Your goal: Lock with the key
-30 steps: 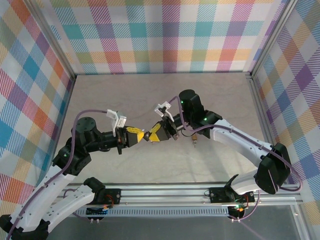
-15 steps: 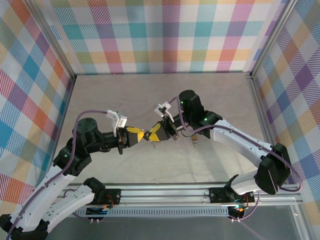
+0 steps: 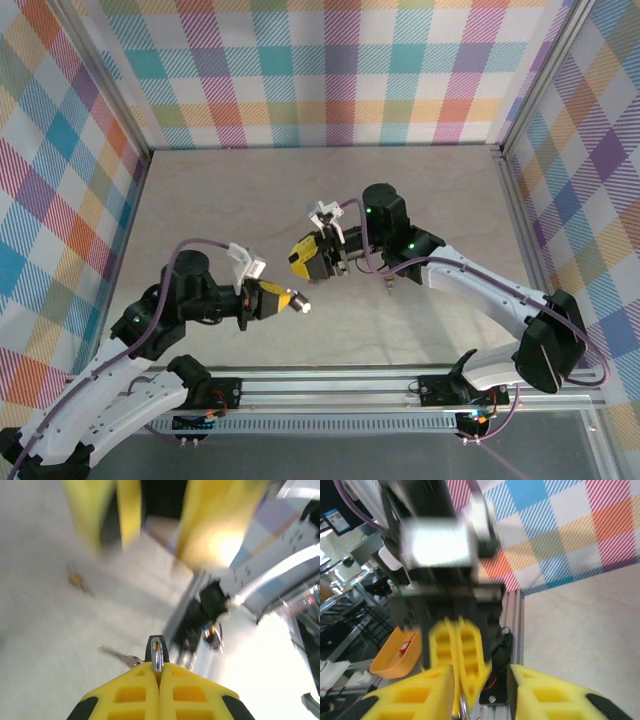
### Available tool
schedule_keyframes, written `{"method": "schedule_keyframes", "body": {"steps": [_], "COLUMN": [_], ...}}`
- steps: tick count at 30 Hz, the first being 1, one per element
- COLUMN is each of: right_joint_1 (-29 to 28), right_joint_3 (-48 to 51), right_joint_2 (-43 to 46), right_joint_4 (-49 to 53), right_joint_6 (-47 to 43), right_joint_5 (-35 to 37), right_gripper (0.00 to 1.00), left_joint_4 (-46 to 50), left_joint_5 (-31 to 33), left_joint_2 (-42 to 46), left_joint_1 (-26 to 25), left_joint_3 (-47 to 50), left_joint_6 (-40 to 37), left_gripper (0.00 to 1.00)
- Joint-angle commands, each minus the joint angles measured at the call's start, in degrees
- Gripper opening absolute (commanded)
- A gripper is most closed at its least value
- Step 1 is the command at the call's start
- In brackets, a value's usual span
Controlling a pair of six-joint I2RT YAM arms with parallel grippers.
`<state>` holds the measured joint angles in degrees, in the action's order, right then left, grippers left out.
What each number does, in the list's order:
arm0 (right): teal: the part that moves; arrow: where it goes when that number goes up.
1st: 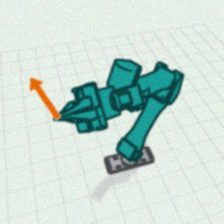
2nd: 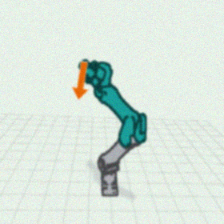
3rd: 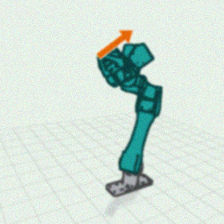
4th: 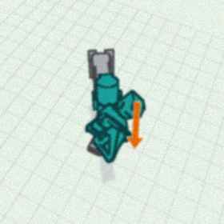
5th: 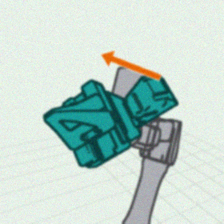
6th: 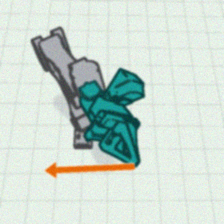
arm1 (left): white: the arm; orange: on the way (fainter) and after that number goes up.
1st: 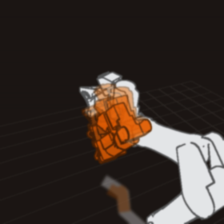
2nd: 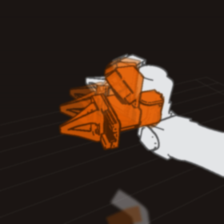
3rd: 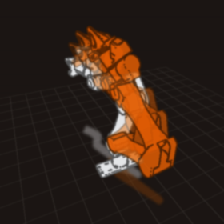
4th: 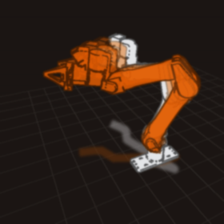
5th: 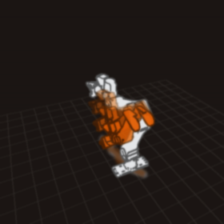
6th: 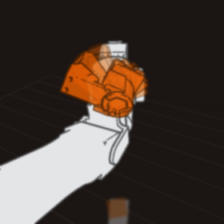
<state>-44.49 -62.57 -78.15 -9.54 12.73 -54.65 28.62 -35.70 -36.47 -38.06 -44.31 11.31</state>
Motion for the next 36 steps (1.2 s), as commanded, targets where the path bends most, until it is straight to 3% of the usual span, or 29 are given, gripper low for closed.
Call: {"method": "schedule_keyframes", "body": {"steps": [1,3,12,25,31,36], "right_joint_1": [0.6,1.1,2.6,1.9,0.6,-0.6], "right_joint_3": [0.1,1.3,13.5,24.9,26.0,27.0], "right_joint_2": [3.0,4.2,9.4,4.7,1.0,0.2], "right_joint_4": [-6.2,-6.6,-13.2,-32.2,-38.0,-40.9], "right_joint_6": [-1.6,-1.7,2.5,14.0,15.8,16.2], "right_joint_5": [3.3,4.4,10.9,3.0,3.3,4.9], "right_gripper": [0.35,0.38,0.69,0.57,0.48,0.47], "left_joint_4": [4.3,4.3,2.4,-2.2,-3.9,-5.1], "left_joint_5": [-3.1,-2.5,1.0,0.4,-0.6,-1.7], "left_joint_2": [0.5,0.8,0.6,0.1,1.1,1.7], "left_joint_1": [0.2,1.0,3.5,7.2,9.2,10.3], "left_joint_3": [0.5,0.7,-0.7,-1.7,-1.2,-0.7], "left_joint_6": [-0.2,-0.2,-0.7,-1.0,0.1,1.0], "left_gripper": [0.00,0.00,0.00,0.00,0.00,0.00]}}
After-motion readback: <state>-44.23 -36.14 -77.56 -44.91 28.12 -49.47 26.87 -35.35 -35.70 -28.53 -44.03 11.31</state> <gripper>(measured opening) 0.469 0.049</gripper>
